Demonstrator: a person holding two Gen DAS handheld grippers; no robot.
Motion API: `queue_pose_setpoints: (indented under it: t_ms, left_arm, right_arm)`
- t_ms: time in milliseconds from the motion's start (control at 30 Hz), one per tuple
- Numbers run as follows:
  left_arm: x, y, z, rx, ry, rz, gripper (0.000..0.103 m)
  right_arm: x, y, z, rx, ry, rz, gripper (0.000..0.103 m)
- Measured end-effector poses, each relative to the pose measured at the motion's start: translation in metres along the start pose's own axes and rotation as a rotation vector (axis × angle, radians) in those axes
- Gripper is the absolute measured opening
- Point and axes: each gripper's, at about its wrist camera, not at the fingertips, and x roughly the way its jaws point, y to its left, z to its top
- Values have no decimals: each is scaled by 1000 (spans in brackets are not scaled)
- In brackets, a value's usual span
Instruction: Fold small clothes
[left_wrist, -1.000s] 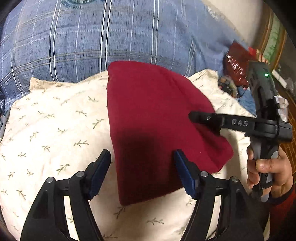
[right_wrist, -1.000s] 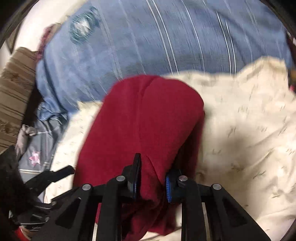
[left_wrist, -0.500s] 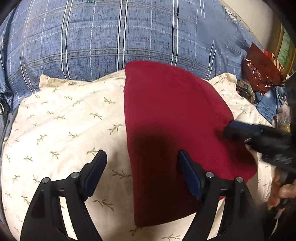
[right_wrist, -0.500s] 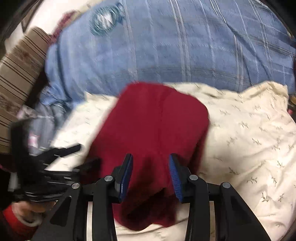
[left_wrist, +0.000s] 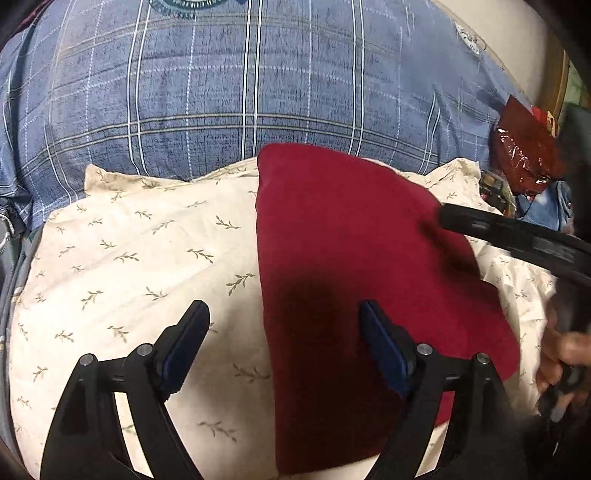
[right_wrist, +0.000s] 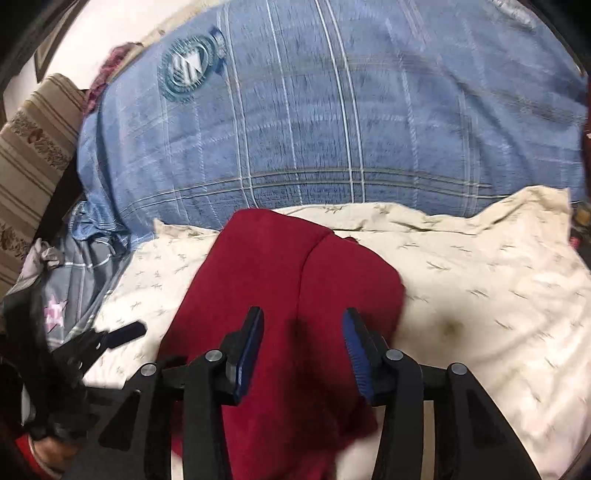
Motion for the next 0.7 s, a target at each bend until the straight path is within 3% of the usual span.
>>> queue_pose_setpoints:
  t_ms: [67,133,233,333,400,467,600,700]
  left_arm:
    - [6,-2,-2,4,5,0,85]
    - [8,-4,-2,5,-4,1,85]
    - [11,-5,-2,3,4,-4,85]
    - [9,-5,-3,9,-3,1,85]
    - [9,-4,-3,0,0,-2,85]
    - [8,-4,-3,-6,-1,0,85]
    - [8,-5,-5,-11,1,-3,85]
    - [8,-4,-6,-14,7,-10,85]
  right_arm:
    - [30,-10,1,48,61,-6,41]
    - [38,-12,1,41,49,4,41]
    - [22,-4,1,16,48,-13,41]
    - [-18,5,-12,23,19,34,47]
    - [-41,14,-30,6,-8,41,58]
    - [-44,18,-45,1,9,27,64]
    - [-17,12,-70,2,96,3,63]
    - [-18,4,-71,26,78,33,64]
